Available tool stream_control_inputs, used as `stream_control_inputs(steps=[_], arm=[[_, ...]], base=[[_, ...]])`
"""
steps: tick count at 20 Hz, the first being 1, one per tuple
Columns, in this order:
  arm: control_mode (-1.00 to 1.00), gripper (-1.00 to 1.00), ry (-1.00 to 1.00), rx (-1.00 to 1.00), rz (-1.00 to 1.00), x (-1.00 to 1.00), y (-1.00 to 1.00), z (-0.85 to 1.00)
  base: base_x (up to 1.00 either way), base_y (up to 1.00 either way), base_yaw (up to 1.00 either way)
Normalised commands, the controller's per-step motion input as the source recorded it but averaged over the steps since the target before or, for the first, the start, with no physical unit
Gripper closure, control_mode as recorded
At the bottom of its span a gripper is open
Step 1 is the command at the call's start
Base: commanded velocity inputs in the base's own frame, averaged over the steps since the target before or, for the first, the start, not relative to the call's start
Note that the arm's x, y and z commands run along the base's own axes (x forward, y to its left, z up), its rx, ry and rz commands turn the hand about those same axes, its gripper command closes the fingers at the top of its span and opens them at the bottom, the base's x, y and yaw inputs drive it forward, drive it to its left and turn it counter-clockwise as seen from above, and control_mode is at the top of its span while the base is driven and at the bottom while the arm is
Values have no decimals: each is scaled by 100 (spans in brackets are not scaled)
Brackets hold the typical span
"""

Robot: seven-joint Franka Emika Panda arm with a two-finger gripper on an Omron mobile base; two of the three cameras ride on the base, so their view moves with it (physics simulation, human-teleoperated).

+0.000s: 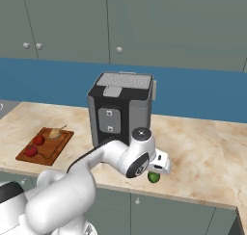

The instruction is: Place the avocado, onion, tomato, and bell pepper on the cutting board.

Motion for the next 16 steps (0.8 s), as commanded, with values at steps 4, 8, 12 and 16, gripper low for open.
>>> stream_control_inputs(steps=[4, 8, 12, 16], arm=[[-100, -100, 0, 0, 0, 17, -10, -26], [-100, -100, 0, 0, 0, 12, -15, -28], [-100, -100, 1, 0, 0, 18, -14, -29], [-100, -100, 0, 0, 0, 14, -8, -28]], base=[[0, 0, 0], [0, 0, 0], [0, 0, 0], [0, 0, 0]])
